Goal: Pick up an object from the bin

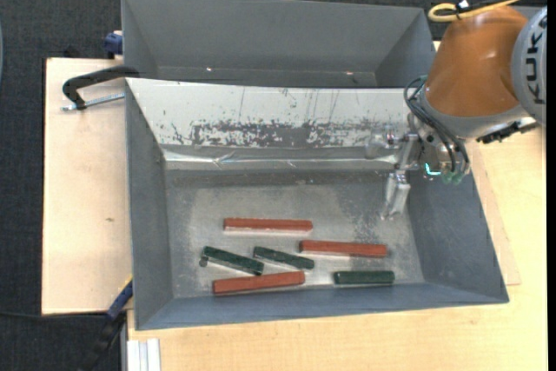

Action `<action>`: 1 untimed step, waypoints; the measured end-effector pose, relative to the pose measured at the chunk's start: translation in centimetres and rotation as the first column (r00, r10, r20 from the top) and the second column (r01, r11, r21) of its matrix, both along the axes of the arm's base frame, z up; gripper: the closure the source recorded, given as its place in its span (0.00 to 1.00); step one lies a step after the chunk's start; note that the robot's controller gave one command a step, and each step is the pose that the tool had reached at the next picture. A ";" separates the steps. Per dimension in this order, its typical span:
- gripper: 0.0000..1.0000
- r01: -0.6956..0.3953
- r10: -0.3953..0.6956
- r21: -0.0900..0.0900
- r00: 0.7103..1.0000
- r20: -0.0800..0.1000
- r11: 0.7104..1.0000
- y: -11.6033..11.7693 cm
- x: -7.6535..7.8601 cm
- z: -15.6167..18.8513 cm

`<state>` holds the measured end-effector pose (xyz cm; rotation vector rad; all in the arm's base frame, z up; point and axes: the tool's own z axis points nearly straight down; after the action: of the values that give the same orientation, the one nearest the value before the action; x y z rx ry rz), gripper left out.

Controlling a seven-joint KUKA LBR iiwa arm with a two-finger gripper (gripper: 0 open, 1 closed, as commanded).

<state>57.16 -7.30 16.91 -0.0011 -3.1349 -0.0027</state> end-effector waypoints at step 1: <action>0.00 -0.001 0.001 -0.001 1.000 0.008 1.000 0.0 0.2 0.4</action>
Offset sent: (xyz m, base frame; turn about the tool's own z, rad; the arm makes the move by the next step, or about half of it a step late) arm -0.0360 0.0438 -0.0918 -0.1449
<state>57.34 -7.29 17.30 0.0006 -3.1424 -0.0012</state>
